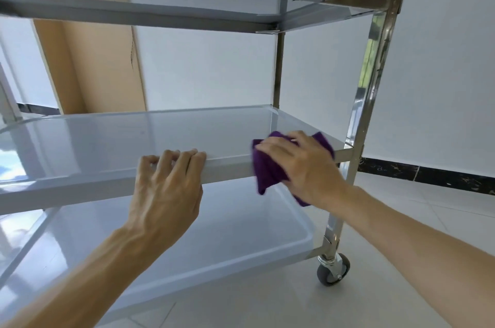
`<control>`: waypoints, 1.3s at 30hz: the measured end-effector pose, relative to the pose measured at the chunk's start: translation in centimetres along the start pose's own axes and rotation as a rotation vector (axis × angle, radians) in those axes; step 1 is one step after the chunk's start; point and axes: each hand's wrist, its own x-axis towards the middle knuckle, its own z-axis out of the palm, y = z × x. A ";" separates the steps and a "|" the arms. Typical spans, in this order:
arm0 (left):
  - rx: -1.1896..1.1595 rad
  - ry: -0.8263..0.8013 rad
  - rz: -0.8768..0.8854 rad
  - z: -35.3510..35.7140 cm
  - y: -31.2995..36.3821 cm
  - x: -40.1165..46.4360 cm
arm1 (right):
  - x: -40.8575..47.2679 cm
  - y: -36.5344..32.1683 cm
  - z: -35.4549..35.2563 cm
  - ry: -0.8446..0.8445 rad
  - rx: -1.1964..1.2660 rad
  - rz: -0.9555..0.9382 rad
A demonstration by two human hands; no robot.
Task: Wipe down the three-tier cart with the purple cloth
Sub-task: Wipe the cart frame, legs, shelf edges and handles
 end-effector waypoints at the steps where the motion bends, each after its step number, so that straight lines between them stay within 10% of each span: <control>1: -0.003 -0.005 -0.004 0.0 0.2 0.1 | -0.7 1.3 -0.1 -0.009 -0.003 0.043; 13: -0.057 -0.026 0.019 -0.4 0.2 0.3 | 2.8 -6.8 1.5 0.082 -0.099 -0.076; 24: 0.070 -0.095 -0.021 -3.8 -10.0 -5.5 | 0.5 -2.0 0.9 0.123 -0.151 -0.013; 39: -0.072 -0.063 0.072 -2.7 -3.7 -1.9 | -5.1 4.7 -2.4 0.027 -0.074 0.082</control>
